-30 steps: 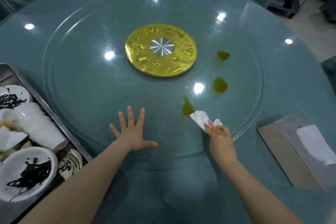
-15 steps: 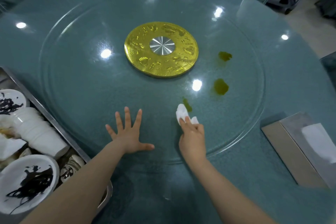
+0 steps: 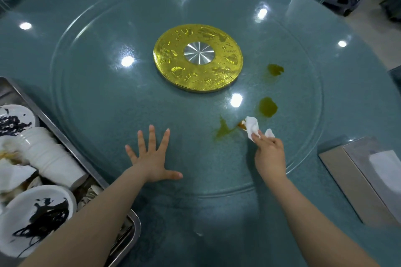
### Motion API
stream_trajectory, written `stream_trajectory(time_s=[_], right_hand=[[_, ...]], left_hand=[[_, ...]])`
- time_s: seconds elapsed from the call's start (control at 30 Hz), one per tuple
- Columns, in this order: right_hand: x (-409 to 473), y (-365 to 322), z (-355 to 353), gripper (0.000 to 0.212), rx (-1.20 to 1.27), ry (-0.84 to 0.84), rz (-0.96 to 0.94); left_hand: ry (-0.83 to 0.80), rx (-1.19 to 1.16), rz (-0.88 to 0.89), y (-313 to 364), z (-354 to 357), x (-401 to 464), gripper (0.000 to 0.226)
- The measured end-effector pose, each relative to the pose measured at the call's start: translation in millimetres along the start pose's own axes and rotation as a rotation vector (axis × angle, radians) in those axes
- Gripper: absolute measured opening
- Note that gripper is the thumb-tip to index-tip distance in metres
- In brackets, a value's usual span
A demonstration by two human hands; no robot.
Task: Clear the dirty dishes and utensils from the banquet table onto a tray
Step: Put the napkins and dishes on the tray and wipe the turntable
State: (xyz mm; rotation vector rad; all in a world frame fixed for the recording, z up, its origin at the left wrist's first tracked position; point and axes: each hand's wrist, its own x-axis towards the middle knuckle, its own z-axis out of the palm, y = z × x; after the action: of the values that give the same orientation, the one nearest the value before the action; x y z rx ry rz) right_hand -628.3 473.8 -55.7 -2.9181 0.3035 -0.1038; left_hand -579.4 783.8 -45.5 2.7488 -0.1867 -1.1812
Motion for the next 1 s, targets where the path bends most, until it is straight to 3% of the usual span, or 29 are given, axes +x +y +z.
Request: stream_trajectory(time_s=[0.1, 0.2, 0.33, 0.47, 0.53, 0.63, 0.77, 0.87, 1.0], right_hand=[[-0.5, -33.4, 5.3, 0.059, 0.128, 0.038, 0.131], [-11.5, -73.6, 12.4, 0.056, 0.185, 0.054, -0.065], [-22.6, -114.1, 20.8, 0.060, 0.211, -0.072, -0.227], [-12.3, -96.9, 15.5, 0.065, 0.142, -0.015, -0.447], [3.2, -72.0, 11.9, 0.061, 0.134, -0.010, -0.371], [33.8, -40.5, 11.1, 0.064, 0.120, -0.035, -0.030], [59.6, -44.2, 18.1, 0.067, 0.130, -0.019, 0.179], [68.5, -76.1, 26.3, 0.065, 0.195, -0.042, 0.134], [59.7, -128.5, 39.5, 0.066, 0.157, -0.105, -0.145]], left_hand=[[-0.004, -0.001, 0.001, 2.1, 2.5, 1.2, 0.137], [-0.001, -0.003, 0.007, 4.0, 3.3, 2.4, 0.137], [0.017, -0.006, 0.008, 1.7, 4.1, 2.6, 0.137], [0.021, -0.006, 0.016, -4.9, 2.7, 3.1, 0.138], [0.017, -0.002, 0.024, -7.0, 1.4, 3.5, 0.137], [0.010, 0.005, 0.022, -8.4, 0.5, 4.0, 0.137], [0.000, 0.007, 0.026, -7.3, 0.6, 6.1, 0.137], [-0.001, 0.013, 0.027, -6.5, 1.7, 6.7, 0.138], [0.023, 0.011, 0.034, -14.8, 1.2, 9.2, 0.138]])
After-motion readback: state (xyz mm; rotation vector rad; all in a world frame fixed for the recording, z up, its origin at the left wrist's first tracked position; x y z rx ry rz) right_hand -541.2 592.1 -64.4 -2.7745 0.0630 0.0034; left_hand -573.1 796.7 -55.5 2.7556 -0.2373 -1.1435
